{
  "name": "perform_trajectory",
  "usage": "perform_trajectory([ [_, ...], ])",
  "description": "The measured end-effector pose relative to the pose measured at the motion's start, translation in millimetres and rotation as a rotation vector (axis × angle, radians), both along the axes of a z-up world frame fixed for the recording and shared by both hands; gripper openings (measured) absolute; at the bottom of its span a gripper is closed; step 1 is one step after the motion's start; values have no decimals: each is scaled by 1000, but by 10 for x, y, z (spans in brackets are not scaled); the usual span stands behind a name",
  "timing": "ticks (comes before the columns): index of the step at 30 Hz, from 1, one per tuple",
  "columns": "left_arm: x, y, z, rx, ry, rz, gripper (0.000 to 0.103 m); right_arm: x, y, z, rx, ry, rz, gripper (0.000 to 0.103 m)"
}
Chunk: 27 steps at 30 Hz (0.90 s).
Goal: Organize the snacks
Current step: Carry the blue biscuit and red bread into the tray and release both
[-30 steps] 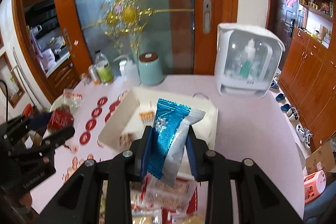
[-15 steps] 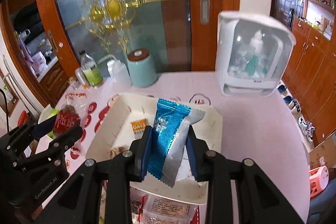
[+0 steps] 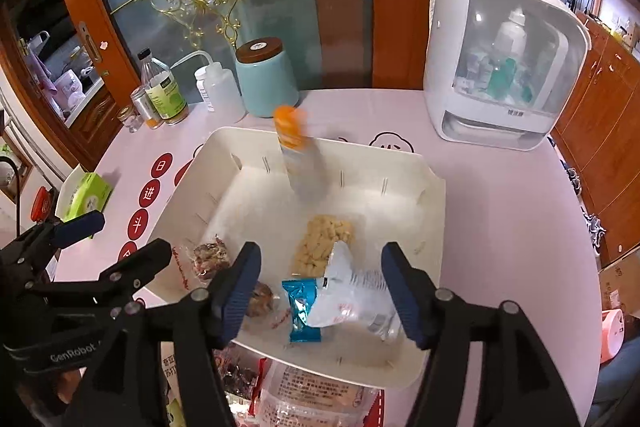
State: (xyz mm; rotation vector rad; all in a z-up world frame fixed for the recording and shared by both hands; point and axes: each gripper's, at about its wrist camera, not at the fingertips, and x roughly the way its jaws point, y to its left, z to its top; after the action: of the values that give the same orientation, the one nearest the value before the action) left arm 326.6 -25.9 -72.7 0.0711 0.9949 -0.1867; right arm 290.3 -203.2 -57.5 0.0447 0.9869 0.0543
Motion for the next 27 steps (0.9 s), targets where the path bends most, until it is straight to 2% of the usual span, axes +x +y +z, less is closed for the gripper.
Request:
perform_trajectory([
  [12,-298,-7,267,6,-106,-36,93,-117,20,88,21,1,-4,63],
  [15,-390,11,373,7,-143,-40,93,-175,28,137,19,0,-7,63],
  [19,-548,-4,511,51,-211,-55,93,-274,38,232,19,-13,-14,63],
  [22,-646,26,617,34,-219,-58,93,-373,48,331,17,-37,-22,64],
  [27,-839,103,778,7,-239,-61,93,-581,101,535,0,-107,-25,73],
])
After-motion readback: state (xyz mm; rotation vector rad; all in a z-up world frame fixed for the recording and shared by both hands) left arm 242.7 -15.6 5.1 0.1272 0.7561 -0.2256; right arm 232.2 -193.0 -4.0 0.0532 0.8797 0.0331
